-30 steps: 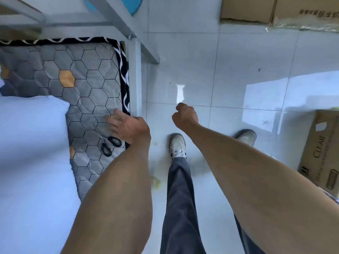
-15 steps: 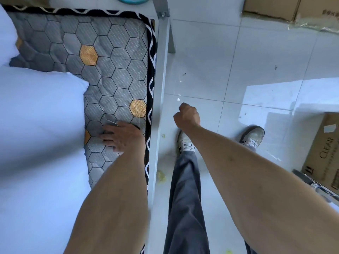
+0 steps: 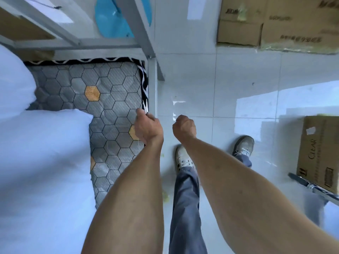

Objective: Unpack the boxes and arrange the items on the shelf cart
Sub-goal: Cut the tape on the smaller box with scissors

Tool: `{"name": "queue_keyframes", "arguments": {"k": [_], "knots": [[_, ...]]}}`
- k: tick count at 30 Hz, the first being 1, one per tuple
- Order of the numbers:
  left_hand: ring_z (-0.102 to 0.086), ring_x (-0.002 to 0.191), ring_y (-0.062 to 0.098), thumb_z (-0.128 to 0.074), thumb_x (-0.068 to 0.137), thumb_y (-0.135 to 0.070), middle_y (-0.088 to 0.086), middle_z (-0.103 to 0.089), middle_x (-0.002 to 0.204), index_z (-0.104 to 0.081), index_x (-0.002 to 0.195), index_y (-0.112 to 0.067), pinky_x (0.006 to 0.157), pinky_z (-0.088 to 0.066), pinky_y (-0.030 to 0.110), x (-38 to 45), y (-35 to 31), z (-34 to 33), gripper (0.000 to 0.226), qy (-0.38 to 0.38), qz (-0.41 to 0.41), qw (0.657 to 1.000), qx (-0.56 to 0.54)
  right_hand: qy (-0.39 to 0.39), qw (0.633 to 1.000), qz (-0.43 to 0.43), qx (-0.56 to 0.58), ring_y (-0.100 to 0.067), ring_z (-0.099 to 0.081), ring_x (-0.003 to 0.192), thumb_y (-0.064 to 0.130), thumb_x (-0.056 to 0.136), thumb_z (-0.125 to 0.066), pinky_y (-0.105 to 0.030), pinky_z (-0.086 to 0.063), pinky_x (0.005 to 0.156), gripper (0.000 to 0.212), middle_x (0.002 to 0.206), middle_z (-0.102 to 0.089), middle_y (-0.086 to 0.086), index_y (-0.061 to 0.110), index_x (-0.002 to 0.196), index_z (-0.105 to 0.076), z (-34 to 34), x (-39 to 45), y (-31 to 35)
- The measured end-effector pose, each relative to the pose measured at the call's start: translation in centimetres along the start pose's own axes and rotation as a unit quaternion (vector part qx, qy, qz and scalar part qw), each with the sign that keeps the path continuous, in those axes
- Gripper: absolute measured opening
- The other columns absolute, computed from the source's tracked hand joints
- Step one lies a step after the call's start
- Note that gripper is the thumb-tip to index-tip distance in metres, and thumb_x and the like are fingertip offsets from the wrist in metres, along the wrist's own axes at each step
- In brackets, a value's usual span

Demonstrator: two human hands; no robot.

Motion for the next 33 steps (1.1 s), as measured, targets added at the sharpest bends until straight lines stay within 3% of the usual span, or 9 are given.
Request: {"name": "queue_keyframes", "arguments": {"k": [4, 10, 12, 14, 17, 21, 23, 28, 33], "knots": [[-0.052, 0.074, 0.027, -0.056, 0.093, -0.017, 0.004, -0.058, 0.079, -0.050, 0.083, -0.015, 0.058, -0.034, 0.031, -1.1, -11.2, 0.2, 0.012, 0.145, -0.112, 0.982, 0.042, -0.038, 0.998, -0.008, 0.059, -0.031, -0.052, 0.081, 0.001, 0.085, -0.045, -0.024, -0.037, 0.065, 0.012, 0.098, -0.066, -0.016, 0.009, 0.084, -0.054, 10.3, 0.1, 0.4], [-0.055, 0.076, 0.028, -0.057, 0.084, -0.014, 0.003, -0.061, 0.079, -0.054, 0.077, -0.014, 0.061, -0.036, 0.027, -9.5, -31.5, 1.1, 0.007, 0.232, -0.168, 0.958, -0.034, -0.117, 0.983, -0.026, 0.136, -0.031, -0.062, 0.101, 0.004, 0.088, -0.044, -0.022, -0.039, 0.068, 0.014, 0.103, -0.065, -0.014, 0.006, 0.089, -0.058, 30.3, -1.7, -2.8], [-0.055, 0.069, 0.026, -0.057, 0.081, -0.013, 0.002, -0.059, 0.071, -0.054, 0.071, -0.014, 0.055, -0.035, 0.026, -13.8, -38.6, 1.6, 0.010, 0.280, -0.192, 0.940, -0.029, -0.146, 0.975, -0.020, 0.167, -0.032, -0.062, 0.092, 0.008, 0.091, -0.045, -0.022, -0.038, 0.058, 0.019, 0.090, -0.060, -0.012, 0.009, 0.072, -0.046, 37.6, -3.1, -4.0], [-0.046, 0.055, 0.021, -0.057, 0.079, -0.011, 0.000, -0.051, 0.059, -0.046, 0.060, -0.015, 0.047, -0.029, 0.026, -18.7, -45.3, 2.6, 0.023, 0.315, -0.210, 0.925, -0.036, -0.174, 0.963, -0.014, 0.207, -0.029, -0.055, 0.077, 0.012, 0.093, -0.045, -0.023, -0.032, 0.049, 0.023, 0.088, -0.059, -0.015, 0.010, 0.070, -0.045, 44.7, -5.2, -5.3], [-0.041, 0.049, 0.020, -0.055, 0.078, -0.008, 0.001, -0.050, 0.053, -0.044, 0.055, -0.015, 0.047, -0.026, 0.026, -26.1, -53.7, 4.3, 0.027, 0.348, -0.227, 0.907, -0.075, -0.216, 0.927, -0.019, 0.308, -0.021, -0.054, 0.069, 0.006, 0.088, -0.046, -0.020, -0.040, 0.053, 0.020, 0.086, -0.066, -0.011, 0.007, 0.084, -0.065, 54.1, -9.0, -8.1], [-0.059, 0.054, 0.028, -0.055, 0.079, 0.000, 0.012, -0.061, 0.057, -0.060, 0.060, -0.006, 0.052, -0.045, 0.032, -35.6, -62.0, 6.8, 0.020, 0.409, -0.232, 0.878, -0.092, -0.255, 0.883, -0.021, 0.394, -0.021, -0.056, 0.073, 0.001, 0.077, -0.048, -0.026, -0.043, 0.063, 0.024, 0.082, -0.070, -0.014, -0.002, 0.083, -0.071, 63.4, -15.2, -13.6], [-0.054, 0.043, 0.024, -0.053, 0.075, 0.005, 0.012, -0.058, 0.049, -0.061, 0.059, -0.002, 0.043, -0.037, 0.021, -40.3, -64.7, 8.0, 0.019, 0.436, -0.240, 0.863, -0.089, -0.275, 0.850, -0.028, 0.448, -0.021, -0.054, 0.073, -0.002, 0.075, -0.048, -0.028, -0.041, 0.066, 0.024, 0.077, -0.066, -0.013, 0.000, 0.079, -0.071, 66.9, -18.4, -16.4], [-0.039, 0.036, 0.018, -0.044, 0.063, 0.007, 0.016, -0.057, 0.047, -0.063, 0.067, 0.003, 0.044, -0.029, 0.020, -50.5, -68.0, 9.2, 0.020, 0.519, -0.265, 0.811, -0.057, -0.334, 0.744, -0.125, 0.565, -0.024, -0.058, 0.075, -0.003, 0.083, -0.051, -0.029, -0.049, 0.067, 0.028, 0.091, -0.070, -0.013, 0.009, 0.095, -0.073, 71.6, -24.2, -23.0], [-0.036, 0.037, 0.016, -0.048, 0.077, 0.003, 0.005, -0.047, 0.045, -0.047, 0.061, -0.007, 0.042, -0.034, 0.022, -57.8, -69.1, 7.9, 0.019, 0.540, -0.321, 0.775, 0.057, -0.392, 0.665, -0.234, 0.591, -0.027, -0.068, 0.083, 0.001, 0.083, -0.052, -0.030, -0.056, 0.072, 0.025, 0.094, -0.072, -0.011, 0.013, 0.088, -0.073, 72.3, -26.2, -27.7]]}}
Point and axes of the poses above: each hand's wrist, its own x-axis towards the middle knuckle, its own z-axis out of the back of the hand, y = z × x, the point moved 2 cm from there along x, towards the middle knuckle
